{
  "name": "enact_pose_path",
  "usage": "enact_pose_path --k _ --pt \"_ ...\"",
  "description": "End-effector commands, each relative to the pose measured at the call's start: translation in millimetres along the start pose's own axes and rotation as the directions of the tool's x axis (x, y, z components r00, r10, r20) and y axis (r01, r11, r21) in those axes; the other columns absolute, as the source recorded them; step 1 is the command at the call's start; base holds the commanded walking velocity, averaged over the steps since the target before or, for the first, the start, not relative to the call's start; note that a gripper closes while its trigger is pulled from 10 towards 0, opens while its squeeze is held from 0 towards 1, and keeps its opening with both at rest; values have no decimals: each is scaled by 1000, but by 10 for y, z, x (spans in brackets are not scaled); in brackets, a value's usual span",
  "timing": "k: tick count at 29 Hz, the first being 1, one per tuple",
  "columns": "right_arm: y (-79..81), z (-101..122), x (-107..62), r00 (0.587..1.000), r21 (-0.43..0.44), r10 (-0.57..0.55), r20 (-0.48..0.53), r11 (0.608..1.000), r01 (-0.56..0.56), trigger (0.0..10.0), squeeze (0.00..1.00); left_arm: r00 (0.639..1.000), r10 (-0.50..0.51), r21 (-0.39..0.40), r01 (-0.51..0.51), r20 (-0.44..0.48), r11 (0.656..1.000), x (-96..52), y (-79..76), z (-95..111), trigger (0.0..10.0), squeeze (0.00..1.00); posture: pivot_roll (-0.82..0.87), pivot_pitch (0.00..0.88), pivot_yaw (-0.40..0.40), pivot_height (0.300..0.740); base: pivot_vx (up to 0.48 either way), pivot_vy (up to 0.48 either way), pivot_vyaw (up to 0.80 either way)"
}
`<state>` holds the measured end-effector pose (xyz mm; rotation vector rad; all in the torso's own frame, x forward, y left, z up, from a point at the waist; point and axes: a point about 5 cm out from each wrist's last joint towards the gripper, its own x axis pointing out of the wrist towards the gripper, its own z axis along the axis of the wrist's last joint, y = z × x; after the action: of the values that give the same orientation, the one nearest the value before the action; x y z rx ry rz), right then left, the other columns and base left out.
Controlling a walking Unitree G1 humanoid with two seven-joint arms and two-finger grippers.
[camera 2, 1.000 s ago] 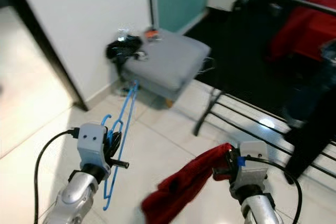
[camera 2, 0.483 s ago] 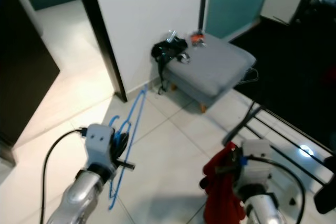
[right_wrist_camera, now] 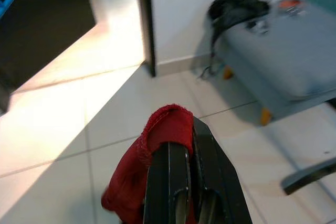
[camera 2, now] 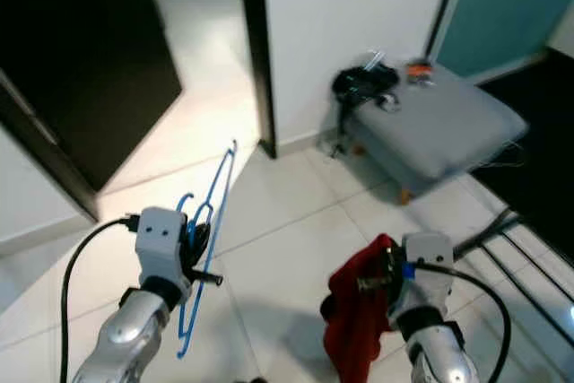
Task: Hang hanger
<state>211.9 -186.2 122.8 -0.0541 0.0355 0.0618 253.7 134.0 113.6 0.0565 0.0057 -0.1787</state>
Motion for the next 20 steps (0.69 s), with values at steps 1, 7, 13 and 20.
enact_pose_path --k 1,7,13,20 --pt "9 27 -13 1000 2 5 21 1000 -5 10000 0 1000 -15 29 16 -21 999 -10 9 -25 10000 0 18 194 -23 740 0 0 788" --pt "32 31 -18 1000 8 9 22 1000 -9 10000 0 1000 -17 38 18 -25 999 -18 22 -20 10000 0 21 198 -16 740 0 0 788" --pt "37 32 -26 1000 12 15 21 1000 -15 10000 0 1000 -18 44 19 -24 999 -27 22 -13 10000 0 22 202 -15 740 0 0 790" --pt "36 32 -26 1000 12 18 21 1000 -18 10000 0 1000 -17 45 18 -25 999 -28 20 -13 10000 0 20 204 -15 740 0 0 789"
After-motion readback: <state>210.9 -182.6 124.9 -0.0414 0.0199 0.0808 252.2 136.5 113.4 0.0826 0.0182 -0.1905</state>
